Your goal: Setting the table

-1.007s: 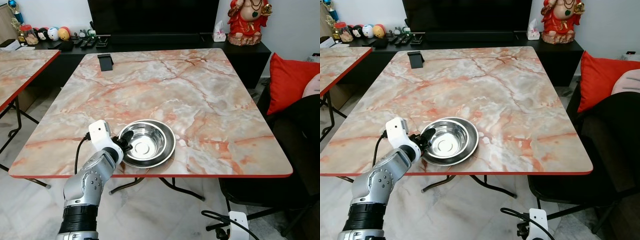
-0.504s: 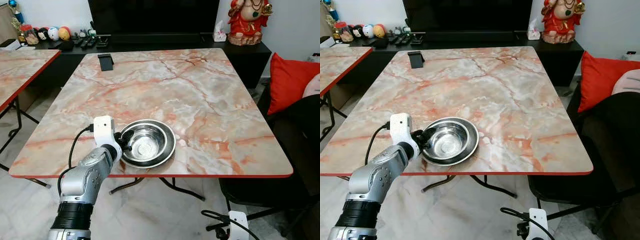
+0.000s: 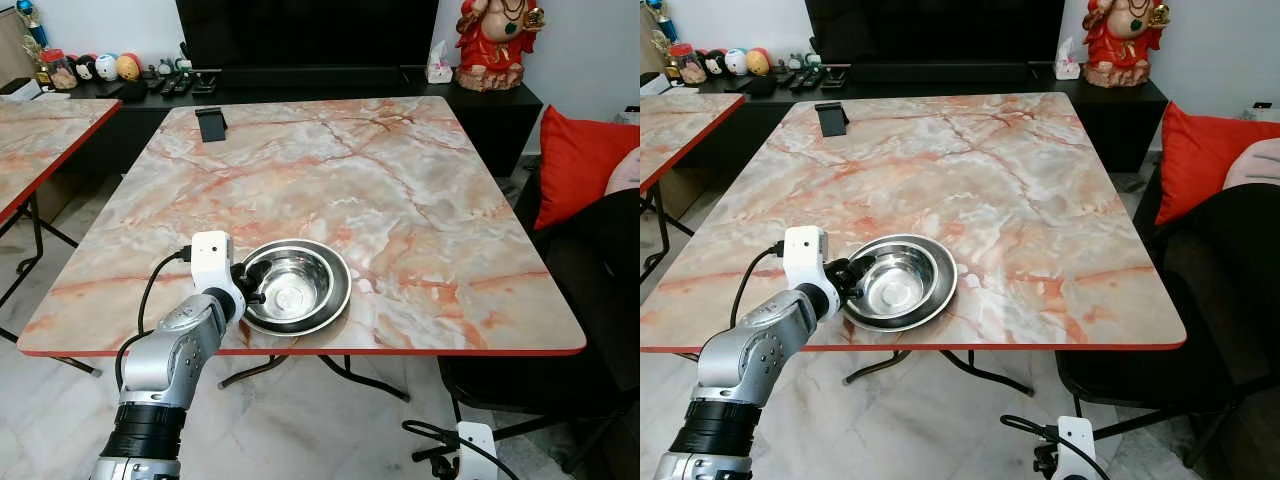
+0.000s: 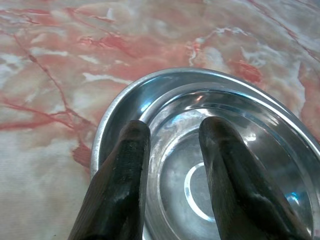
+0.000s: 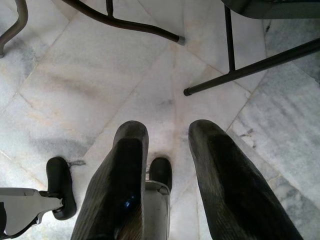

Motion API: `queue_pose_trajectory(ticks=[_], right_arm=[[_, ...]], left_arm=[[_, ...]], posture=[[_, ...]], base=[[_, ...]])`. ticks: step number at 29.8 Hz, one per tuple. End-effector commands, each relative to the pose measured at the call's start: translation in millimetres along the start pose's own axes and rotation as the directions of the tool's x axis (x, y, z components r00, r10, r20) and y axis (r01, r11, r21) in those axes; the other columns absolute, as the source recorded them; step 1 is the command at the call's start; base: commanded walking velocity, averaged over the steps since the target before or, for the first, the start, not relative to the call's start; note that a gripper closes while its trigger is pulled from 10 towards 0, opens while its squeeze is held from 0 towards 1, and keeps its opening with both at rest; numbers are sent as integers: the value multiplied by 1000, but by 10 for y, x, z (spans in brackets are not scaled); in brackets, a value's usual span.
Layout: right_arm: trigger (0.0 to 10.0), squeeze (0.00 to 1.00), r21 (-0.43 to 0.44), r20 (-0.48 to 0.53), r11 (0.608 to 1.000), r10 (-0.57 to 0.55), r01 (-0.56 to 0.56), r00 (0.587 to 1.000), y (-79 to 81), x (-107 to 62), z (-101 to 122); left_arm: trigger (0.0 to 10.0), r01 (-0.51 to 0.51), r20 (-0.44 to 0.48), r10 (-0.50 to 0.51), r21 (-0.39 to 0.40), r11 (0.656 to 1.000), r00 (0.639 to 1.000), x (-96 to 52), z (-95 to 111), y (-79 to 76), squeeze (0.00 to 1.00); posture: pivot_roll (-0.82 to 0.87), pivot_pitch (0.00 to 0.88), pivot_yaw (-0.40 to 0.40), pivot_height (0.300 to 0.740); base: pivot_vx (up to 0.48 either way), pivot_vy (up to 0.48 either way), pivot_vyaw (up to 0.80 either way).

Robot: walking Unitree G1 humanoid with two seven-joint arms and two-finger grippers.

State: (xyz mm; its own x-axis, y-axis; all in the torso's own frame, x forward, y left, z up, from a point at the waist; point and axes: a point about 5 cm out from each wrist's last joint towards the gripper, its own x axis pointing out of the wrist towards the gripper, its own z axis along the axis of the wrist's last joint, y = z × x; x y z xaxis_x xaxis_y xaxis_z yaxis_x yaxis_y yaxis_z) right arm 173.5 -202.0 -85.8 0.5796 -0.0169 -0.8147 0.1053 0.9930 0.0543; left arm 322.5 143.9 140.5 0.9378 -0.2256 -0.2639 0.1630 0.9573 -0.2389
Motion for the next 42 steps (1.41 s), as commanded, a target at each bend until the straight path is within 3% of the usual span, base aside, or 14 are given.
queue_pose_trajectory(ticks=[1, 14, 17, 19, 25, 30, 31, 33, 42], right_arm=[[10000, 0, -5, 2, 1000, 6, -6, 1000, 16, 7, 20], [10000, 0, -5, 1, 1000, 7, -7, 1000, 18, 7, 19], [10000, 0, -6, 1, 1000, 7, -7, 1000, 18, 7, 20], [10000, 0, -6, 1, 1000, 7, -7, 1000, 17, 7, 21], [10000, 0, -6, 2, 1000, 7, -7, 1000, 17, 7, 23], [10000, 0, -5, 3, 1000, 6, -6, 1000, 17, 7, 24], [10000, 0, -5, 3, 1000, 5, -5, 1000, 16, 7, 24], [10000, 0, -6, 4, 1000, 5, -5, 1000, 16, 7, 24], [10000, 0, -7, 4, 1000, 5, -5, 1000, 9, 5, 20]], left_arm=[[10000, 19, 28, -19, 19, 1000, 999, -9, 99, -43, 0], [10000, 49, 32, -49, 15, 999, 998, -14, 87, -101, 0], [10000, 35, 122, -40, 40, 999, 992, -36, 211, -104, 0], [10000, 2, 252, -40, 152, 988, 967, -76, 388, -121, 0], [10000, -11, 355, -82, 254, 967, 931, -154, 449, -160, 0], [10000, -94, 400, -45, 319, 943, 915, -214, 370, -45, 0], [10000, -129, 405, -36, 372, 919, 914, -229, 327, 1, 0], [10000, -168, 419, -13, 393, 904, 908, -264, 290, 65, 0], [10000, -266, 477, 78, 341, 902, 876, -328, 220, 212, 0]], posture=[[-52, 0, 40, 740], [-51, 0, 39, 740], [-51, 0, 39, 740], [-47, 0, 37, 740], [-50, 0, 39, 740], [-54, 0, 40, 740], [-53, 0, 39, 740], [-52, 0, 38, 740], [-56, 0, 38, 740]], base=[[0, 0, 0], [0, 0, 0], [0, 0, 0], [0, 0, 0], [0, 0, 0], [0, 0, 0], [0, 0, 0], [0, 0, 0], [0, 0, 0]])
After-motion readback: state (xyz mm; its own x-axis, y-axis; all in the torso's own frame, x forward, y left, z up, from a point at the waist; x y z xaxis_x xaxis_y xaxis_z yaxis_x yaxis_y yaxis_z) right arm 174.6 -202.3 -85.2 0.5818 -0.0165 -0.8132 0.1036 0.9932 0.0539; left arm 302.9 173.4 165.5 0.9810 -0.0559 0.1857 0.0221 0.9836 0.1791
